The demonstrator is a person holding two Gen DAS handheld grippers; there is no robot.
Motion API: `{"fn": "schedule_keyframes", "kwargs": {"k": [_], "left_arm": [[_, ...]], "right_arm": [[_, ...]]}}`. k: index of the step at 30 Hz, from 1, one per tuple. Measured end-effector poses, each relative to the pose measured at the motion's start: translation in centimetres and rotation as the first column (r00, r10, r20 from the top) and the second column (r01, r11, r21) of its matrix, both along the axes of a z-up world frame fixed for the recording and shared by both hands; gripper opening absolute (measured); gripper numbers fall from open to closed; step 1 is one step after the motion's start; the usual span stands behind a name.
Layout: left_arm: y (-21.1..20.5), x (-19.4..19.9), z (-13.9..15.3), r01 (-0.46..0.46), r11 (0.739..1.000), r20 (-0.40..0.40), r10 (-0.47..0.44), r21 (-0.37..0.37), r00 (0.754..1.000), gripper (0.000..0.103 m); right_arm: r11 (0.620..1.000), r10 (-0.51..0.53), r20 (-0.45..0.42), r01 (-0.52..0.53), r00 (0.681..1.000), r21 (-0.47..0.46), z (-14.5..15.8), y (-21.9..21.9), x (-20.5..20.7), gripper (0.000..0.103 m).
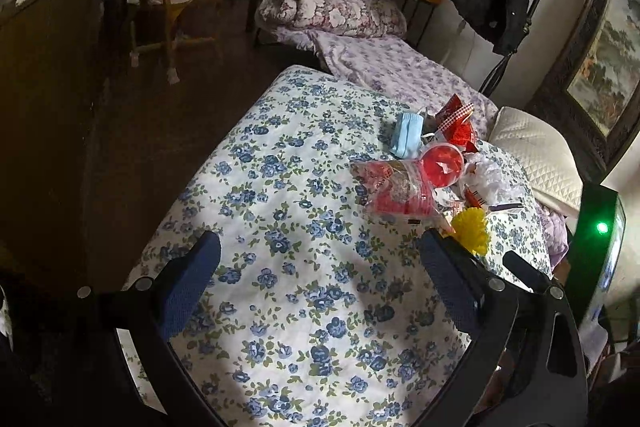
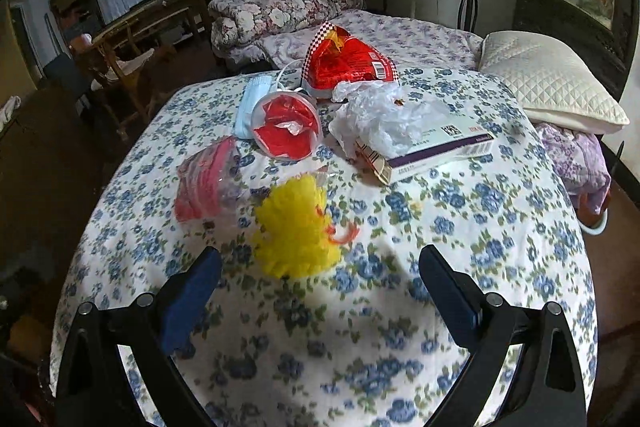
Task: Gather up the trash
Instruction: 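Grasp the yellow fluffy pom with the right tool while the left tool grasps the red snack bag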
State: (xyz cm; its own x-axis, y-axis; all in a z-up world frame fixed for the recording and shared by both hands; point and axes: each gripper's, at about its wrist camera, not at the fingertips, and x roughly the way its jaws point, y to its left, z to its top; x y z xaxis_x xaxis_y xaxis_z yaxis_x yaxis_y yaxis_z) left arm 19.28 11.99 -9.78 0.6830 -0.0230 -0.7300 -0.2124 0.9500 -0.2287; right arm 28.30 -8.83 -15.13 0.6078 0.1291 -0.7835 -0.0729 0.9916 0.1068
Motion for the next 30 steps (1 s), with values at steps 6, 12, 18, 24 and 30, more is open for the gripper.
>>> {"fn": "schedule_keyframes", "kwargs": {"k": [6, 12, 18, 24, 30], "left_arm": [[0.0, 0.6, -0.4, -0.011, 1.0, -0.006, 0.011, 0.011, 1.0, 0.096], [-3.0, 4.0, -0.8, 0.076, 0.994, -0.013, -0.075, 0.078, 0.997, 0.096], [-6.9, 7.4, -1.0, 0.141, 0.981, -0.024, -0.139, 0.134, 0.99, 0.096], [-8.2, 10.9, -3.6, 0.167, 0.97, -0.096, -0.152, 0.177, 0.984, 0.096], [-6.5, 11.9, -5.5, 0.173, 0.983, -0.143, -0.163, 0.056, 0.976, 0.048]], "right_arm": [[0.997, 0.017, -0.026, -0.015, 1.0, 0.072, -0.9, -0.6, 0.6, 0.031], [0.994, 0.019, 0.022, -0.022, 1.0, 0.109, 1.3, -2.8, -3.9, 0.031], [0.991, -0.015, 0.0, 0.015, 1.0, 0.131, 1.7, -6.7, -9.1, 0.032], [0.987, -0.043, 0.024, 0.039, 0.999, 0.155, 3.3, -8.9, -11.7, 0.032], [0.987, -0.037, 0.038, 0.031, 0.999, 0.155, 4.3, -8.9, -12.2, 0.032]]}}
